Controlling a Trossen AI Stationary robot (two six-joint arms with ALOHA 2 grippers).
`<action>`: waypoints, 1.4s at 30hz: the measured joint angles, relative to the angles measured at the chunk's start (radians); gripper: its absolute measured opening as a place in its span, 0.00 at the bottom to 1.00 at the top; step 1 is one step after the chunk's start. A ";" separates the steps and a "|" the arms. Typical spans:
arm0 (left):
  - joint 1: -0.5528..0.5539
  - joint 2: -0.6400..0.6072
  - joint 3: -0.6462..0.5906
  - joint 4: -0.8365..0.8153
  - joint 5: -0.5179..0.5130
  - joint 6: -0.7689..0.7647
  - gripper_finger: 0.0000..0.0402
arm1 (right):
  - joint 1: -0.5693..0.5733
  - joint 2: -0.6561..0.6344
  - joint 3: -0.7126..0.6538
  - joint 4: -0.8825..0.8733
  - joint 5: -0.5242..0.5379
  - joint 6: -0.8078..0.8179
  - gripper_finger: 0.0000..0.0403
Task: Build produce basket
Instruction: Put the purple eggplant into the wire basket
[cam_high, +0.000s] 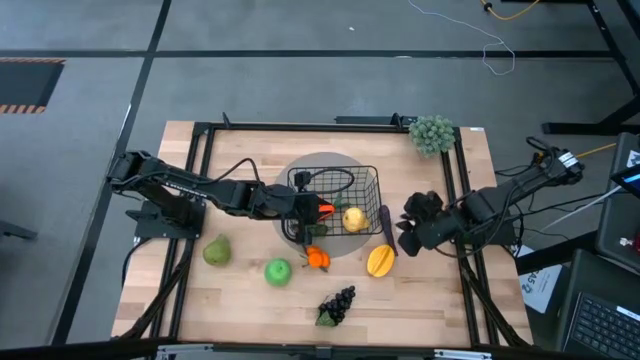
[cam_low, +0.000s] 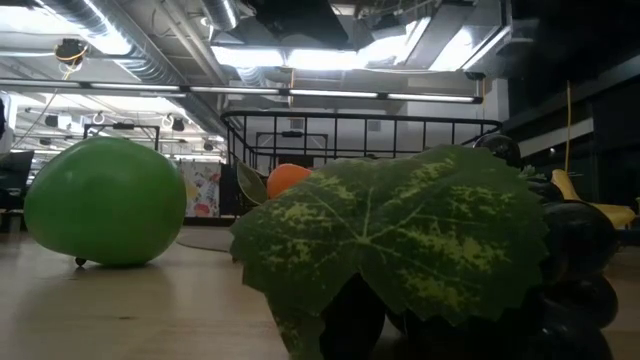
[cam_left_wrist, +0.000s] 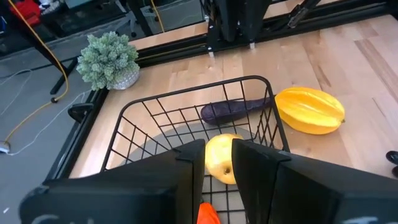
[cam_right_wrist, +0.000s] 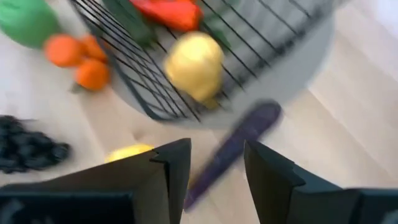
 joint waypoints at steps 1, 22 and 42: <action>0.000 0.000 0.000 0.000 0.000 0.000 0.17 | 0.008 0.009 0.000 -0.028 0.000 0.037 0.35; 0.000 0.000 0.000 -0.002 0.000 -0.032 0.17 | 0.000 0.330 0.000 -0.031 0.024 0.141 0.35; 0.000 0.000 0.000 -0.013 0.000 -0.031 0.17 | -0.062 0.266 0.000 -0.279 -0.261 0.219 0.35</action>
